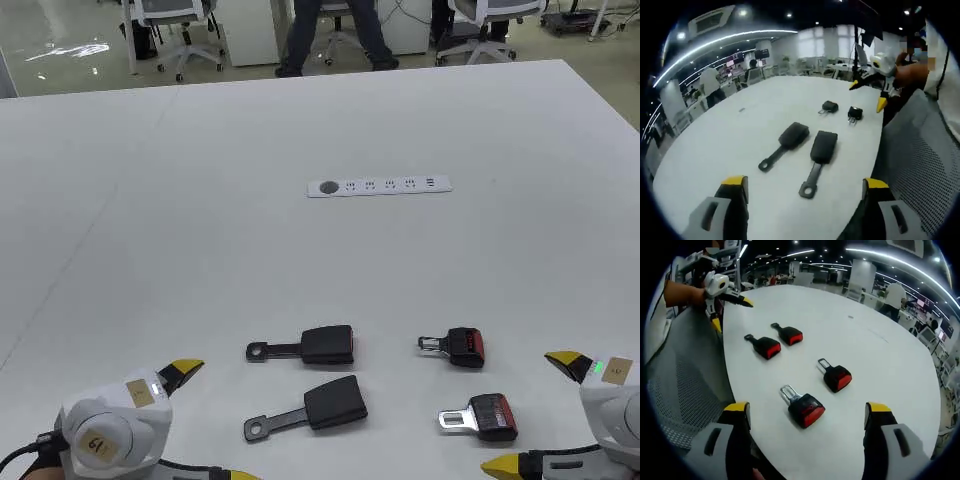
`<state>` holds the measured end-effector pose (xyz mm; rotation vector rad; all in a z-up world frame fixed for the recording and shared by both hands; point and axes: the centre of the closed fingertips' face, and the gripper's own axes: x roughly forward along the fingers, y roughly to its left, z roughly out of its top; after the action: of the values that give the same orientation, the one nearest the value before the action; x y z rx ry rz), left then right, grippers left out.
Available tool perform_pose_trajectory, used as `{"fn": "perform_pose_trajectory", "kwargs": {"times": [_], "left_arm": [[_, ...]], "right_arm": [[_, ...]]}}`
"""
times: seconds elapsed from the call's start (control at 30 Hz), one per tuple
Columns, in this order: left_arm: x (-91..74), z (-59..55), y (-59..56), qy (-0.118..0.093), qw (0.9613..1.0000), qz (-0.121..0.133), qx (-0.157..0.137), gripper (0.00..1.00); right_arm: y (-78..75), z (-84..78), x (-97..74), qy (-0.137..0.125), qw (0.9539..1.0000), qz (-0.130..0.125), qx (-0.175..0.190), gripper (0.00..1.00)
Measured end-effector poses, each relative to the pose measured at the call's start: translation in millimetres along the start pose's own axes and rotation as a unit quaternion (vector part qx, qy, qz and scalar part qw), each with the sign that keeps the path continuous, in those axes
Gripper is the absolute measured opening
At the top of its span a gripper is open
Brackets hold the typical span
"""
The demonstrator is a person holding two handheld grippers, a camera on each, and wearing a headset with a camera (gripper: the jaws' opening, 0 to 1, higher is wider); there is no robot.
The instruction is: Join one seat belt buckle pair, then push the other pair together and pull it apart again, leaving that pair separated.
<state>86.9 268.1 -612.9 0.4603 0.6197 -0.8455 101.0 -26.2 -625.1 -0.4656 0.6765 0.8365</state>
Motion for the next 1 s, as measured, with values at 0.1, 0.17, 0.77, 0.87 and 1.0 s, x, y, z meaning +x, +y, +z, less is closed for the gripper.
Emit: {"fn": "perform_pose_trajectory", "kwargs": {"times": [0.1, 0.17, 0.77, 0.87, 1.0], "left_arm": [[-1.9, -2.2, 0.1, 0.009, 1.0, 0.002, 0.001, 0.98], [-4.2, -5.0, 0.4, 0.014, 0.9999, 0.002, 0.005, 0.96], [-4.3, -19.8, 15.3, 0.024, 0.9993, 0.027, -0.011, 0.95], [-4.5, -19.0, 13.7, 0.026, 0.9993, 0.026, -0.009, 0.95], [-5.0, -19.2, 8.7, 0.033, 0.9992, 0.021, -0.004, 0.95]], "right_arm": [[0.4, -0.6, -0.9, 0.003, 1.0, -0.002, -0.004, 0.91], [0.7, -0.5, -1.5, 0.005, 0.9999, -0.002, -0.009, 0.91], [2.0, -1.7, -8.4, 0.001, 0.9999, -0.01, -0.011, 0.88], [1.4, -4.7, -9.0, 0.008, 0.9999, -0.011, -0.006, 0.87], [1.7, -4.0, -11.2, 0.007, 0.9999, -0.012, -0.01, 0.87]]}}
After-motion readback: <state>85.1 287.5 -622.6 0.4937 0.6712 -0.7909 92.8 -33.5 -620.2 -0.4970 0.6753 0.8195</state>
